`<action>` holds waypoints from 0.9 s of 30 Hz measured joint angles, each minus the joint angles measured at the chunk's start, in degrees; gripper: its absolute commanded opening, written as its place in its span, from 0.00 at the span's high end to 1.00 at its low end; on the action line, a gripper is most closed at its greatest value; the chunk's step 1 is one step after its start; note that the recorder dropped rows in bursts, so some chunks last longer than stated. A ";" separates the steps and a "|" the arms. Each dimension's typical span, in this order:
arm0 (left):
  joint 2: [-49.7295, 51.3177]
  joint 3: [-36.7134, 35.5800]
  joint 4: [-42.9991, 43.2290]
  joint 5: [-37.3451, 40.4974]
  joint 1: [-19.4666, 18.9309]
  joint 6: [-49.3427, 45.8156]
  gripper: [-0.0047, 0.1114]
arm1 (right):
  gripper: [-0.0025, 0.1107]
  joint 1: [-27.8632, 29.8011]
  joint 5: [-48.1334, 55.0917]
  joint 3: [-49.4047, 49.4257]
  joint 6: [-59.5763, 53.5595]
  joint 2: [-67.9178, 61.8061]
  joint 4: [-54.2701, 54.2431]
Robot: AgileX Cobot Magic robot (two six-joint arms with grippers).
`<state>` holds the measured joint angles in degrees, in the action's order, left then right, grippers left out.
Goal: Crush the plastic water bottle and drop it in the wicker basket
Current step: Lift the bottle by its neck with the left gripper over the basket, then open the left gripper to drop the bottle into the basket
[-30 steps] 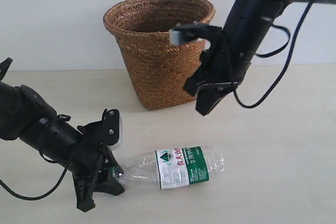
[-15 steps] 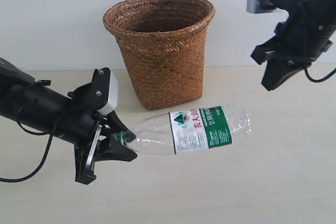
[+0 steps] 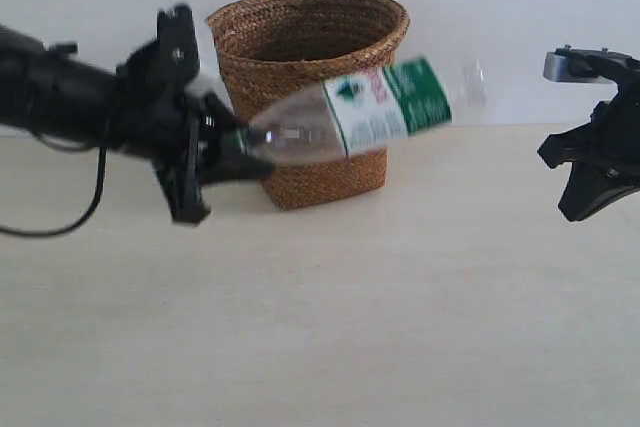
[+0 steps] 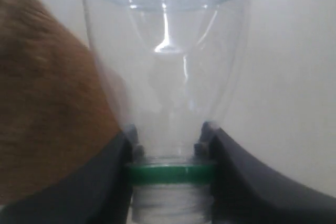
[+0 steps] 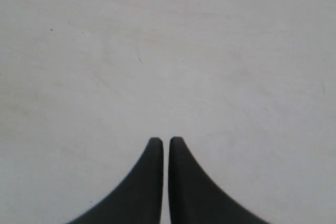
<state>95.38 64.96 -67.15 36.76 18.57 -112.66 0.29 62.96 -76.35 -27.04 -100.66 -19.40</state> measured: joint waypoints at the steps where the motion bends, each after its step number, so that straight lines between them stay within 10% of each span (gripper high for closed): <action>1: -0.04 2.56 -1.93 -3.46 0.00 0.55 0.86 | 0.98 0.00 -0.38 0.12 -0.32 0.00 -0.51; 6: 2.66 13.99 -9.29 -16.19 -0.53 0.66 0.21 | 0.98 0.00 -0.92 0.12 -1.33 0.00 -2.47; 8: 4.97 16.86 -11.10 -18.85 -0.77 0.78 0.10 | 0.98 0.00 -0.92 0.12 -1.33 0.00 -2.79; 14: 7.45 18.77 -13.62 -19.34 -0.77 0.58 0.23 | 0.98 0.00 -2.94 0.12 -2.28 0.00 -3.67; 24: 6.29 18.64 -12.89 -18.30 -0.77 2.31 0.91 | 0.98 0.00 -3.96 0.12 -2.51 0.00 -4.03; 27: 3.97 17.15 -8.22 -18.20 -0.77 7.63 0.92 | 0.98 -0.39 -5.83 0.12 -2.83 0.00 -3.91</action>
<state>99.35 82.11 -75.38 18.56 17.80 -105.03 -0.10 57.12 -76.23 -29.87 -100.66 -23.31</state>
